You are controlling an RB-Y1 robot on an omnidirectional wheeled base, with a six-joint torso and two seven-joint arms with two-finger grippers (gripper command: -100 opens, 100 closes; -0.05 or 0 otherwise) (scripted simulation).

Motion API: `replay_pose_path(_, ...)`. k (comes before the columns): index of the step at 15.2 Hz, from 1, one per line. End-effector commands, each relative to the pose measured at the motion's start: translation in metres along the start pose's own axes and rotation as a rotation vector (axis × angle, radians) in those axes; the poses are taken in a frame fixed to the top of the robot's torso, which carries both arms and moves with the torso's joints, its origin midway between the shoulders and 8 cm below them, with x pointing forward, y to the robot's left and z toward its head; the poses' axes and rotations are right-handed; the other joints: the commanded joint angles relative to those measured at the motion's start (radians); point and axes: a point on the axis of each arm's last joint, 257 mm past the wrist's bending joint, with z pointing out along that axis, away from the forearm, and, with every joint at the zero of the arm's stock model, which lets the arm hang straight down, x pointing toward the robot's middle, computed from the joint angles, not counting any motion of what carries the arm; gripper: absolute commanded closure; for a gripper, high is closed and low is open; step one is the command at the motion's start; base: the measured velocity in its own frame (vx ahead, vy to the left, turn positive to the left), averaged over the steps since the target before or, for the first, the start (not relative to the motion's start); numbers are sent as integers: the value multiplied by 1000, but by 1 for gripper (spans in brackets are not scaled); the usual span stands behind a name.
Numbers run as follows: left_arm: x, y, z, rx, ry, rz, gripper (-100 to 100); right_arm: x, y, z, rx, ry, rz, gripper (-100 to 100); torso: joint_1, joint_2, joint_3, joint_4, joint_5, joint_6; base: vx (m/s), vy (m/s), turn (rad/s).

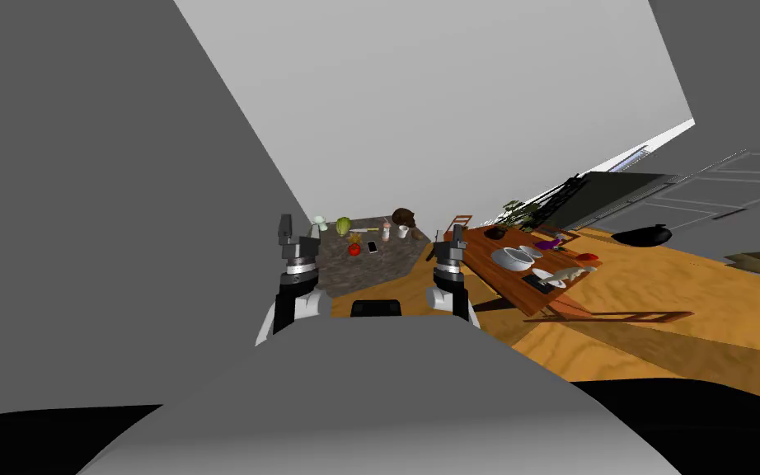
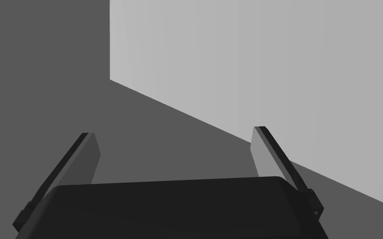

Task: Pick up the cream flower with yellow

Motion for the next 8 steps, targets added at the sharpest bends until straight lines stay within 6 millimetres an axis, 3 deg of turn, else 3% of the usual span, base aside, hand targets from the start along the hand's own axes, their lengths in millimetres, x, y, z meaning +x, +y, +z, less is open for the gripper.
replay_pose_path(1,-5,14,-11,-37,28,29,-100,0,0,0,0,0,0,0,0,0,0,0,0,0,15,-8,-188)
replay_pose_path(4,-17,38,-32,-99,55,70,-100,0,0,0,0,0,0,0,0,-2,-1,0,0,1,38,-4,-324)
replay_pose_path(8,-30,56,-52,-155,71,103,-100,0,0,0,0,0,0,0,1,-2,-1,-1,0,1,35,3,-208)
